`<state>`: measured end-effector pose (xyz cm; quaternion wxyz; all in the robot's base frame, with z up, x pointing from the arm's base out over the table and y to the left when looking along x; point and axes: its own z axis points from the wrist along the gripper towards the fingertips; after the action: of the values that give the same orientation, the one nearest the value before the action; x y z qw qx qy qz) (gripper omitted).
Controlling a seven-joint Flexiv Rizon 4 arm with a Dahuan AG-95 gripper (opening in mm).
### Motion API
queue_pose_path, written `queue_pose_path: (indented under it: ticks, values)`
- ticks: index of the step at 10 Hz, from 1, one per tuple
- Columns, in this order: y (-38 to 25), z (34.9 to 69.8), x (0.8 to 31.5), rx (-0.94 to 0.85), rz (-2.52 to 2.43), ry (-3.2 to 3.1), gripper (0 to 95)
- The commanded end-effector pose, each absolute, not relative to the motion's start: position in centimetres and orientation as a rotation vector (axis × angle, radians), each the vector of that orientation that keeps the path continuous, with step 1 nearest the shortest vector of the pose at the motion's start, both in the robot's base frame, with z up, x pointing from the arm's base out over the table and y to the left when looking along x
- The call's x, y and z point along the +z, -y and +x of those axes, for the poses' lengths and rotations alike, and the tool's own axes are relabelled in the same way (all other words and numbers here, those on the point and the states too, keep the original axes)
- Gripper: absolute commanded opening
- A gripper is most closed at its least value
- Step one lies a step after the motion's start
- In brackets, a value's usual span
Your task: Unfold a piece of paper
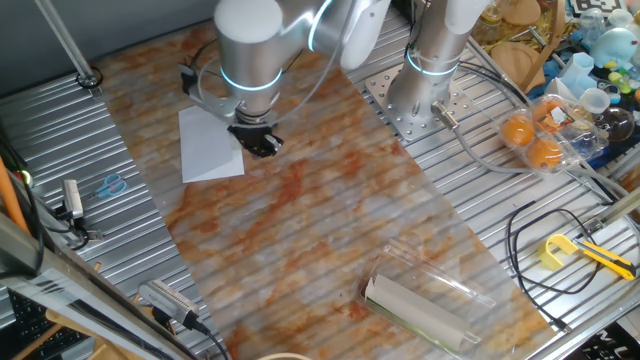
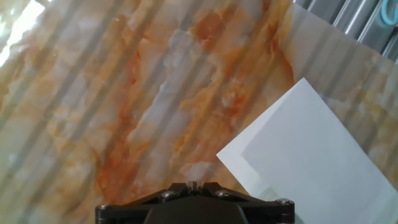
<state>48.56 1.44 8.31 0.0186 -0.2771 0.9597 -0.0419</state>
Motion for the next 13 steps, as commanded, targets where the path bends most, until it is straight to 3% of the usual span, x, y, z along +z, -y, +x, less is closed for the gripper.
queue_pose_path:
  ticks: [1, 13]
  values:
    - [-1.5, 48.9, 7.9, -0.125, -0.882, -2.981, 0.0]
    - [-0.6, 49.4, 5.0, -0.156, -0.761, -2.988, 0.0]
